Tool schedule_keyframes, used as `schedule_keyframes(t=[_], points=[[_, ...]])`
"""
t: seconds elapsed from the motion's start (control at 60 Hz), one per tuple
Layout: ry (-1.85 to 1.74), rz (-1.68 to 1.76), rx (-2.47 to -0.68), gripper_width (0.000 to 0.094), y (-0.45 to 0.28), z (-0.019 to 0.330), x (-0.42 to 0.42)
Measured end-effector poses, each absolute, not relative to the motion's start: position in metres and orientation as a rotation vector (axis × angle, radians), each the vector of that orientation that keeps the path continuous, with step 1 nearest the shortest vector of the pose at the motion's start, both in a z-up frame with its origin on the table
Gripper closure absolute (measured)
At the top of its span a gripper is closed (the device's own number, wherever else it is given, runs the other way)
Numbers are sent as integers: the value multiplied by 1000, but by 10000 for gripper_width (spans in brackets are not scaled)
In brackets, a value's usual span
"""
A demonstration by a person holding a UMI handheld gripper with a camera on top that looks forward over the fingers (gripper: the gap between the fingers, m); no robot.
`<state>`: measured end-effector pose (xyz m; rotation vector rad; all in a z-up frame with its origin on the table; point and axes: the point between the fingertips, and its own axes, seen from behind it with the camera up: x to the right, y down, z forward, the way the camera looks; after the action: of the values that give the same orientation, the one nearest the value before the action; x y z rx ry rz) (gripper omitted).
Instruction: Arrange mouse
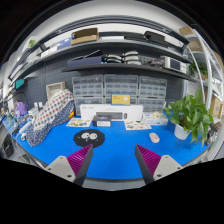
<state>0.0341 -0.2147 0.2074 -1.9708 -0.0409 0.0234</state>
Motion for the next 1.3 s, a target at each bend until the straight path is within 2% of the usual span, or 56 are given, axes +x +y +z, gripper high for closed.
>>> schedule_keyframes(t=[0.083, 0.367, 0.55, 0.75, 1.167, 1.3], points=[[-35, 13, -1997, 77, -213, 187, 39], [58, -73, -2148, 76, -211, 79, 110], [131, -153, -2199, 89, -191, 41, 184], [152, -182, -2224, 103, -123, 18, 245], [112, -123, -2275, 125, 35, -7, 297], [101, -72, -2282, 219, 68, -10, 299]])
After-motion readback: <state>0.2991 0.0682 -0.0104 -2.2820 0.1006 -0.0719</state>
